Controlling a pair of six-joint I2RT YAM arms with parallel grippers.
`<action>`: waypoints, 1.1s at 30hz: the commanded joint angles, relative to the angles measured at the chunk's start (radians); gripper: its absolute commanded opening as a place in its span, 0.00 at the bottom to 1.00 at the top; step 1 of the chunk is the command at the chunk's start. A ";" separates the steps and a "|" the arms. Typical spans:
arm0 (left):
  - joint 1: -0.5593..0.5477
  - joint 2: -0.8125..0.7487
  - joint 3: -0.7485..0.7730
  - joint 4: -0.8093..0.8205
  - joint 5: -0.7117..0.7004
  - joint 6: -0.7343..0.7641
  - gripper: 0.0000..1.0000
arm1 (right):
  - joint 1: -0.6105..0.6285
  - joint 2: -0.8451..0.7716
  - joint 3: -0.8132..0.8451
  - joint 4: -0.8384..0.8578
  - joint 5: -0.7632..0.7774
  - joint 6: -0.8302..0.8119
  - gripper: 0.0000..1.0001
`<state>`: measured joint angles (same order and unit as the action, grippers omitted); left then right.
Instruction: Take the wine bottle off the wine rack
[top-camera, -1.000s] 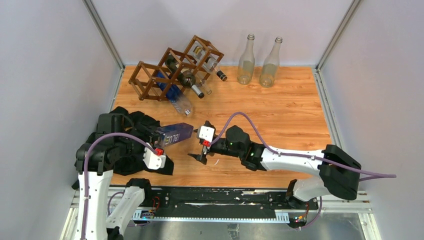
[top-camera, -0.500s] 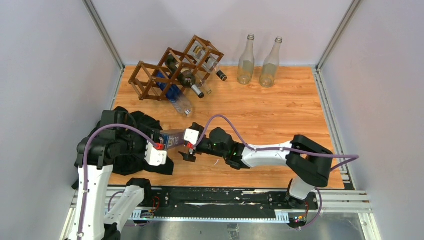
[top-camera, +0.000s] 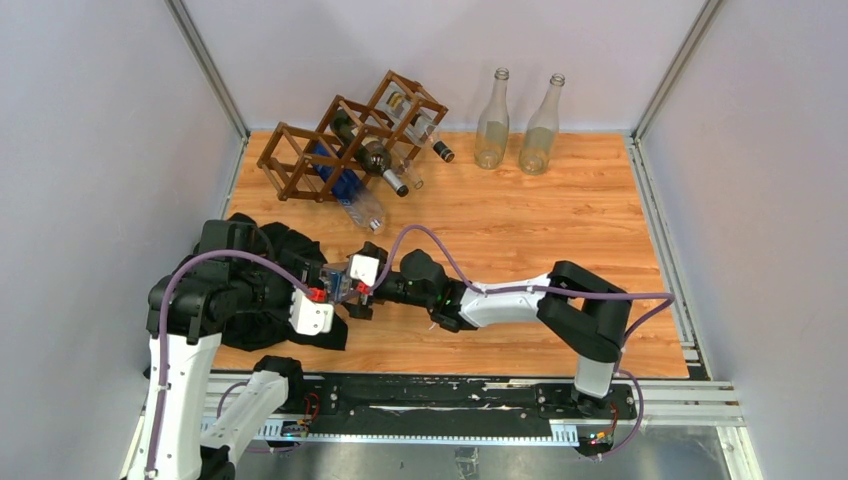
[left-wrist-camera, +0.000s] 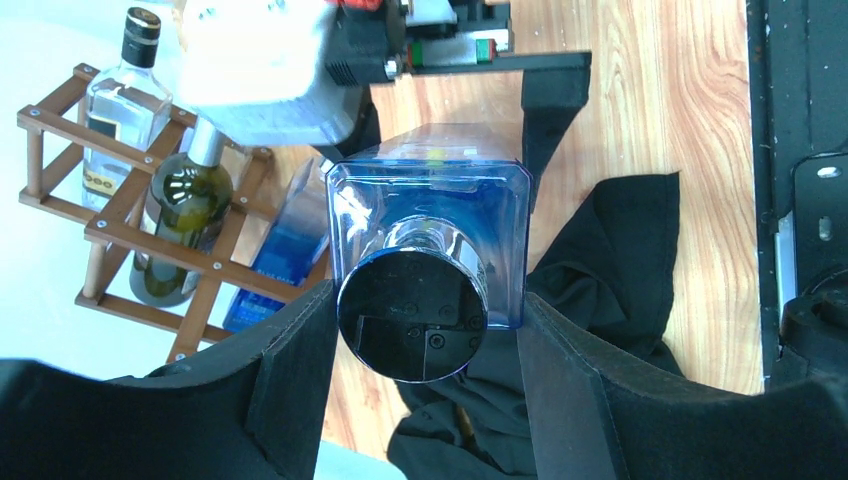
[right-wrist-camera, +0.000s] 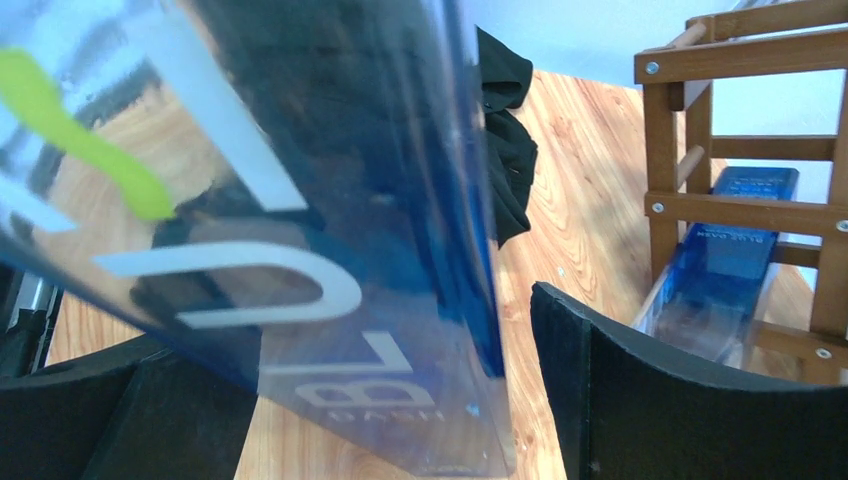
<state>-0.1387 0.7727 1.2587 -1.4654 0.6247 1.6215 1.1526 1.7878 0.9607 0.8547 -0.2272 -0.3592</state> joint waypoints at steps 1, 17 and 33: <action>-0.014 -0.009 0.072 0.106 0.102 0.010 0.00 | -0.019 0.044 0.054 0.048 -0.056 0.011 1.00; -0.021 0.079 0.115 0.163 0.174 -0.274 1.00 | -0.051 -0.111 0.010 0.010 -0.069 0.128 0.00; -0.021 -0.038 -0.098 0.436 0.295 -0.843 1.00 | -0.208 -0.390 -0.123 0.381 -0.209 0.676 0.00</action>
<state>-0.1539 0.7513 1.1984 -1.0779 0.8478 0.8944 0.9485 1.4914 0.7982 0.9520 -0.3729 0.1650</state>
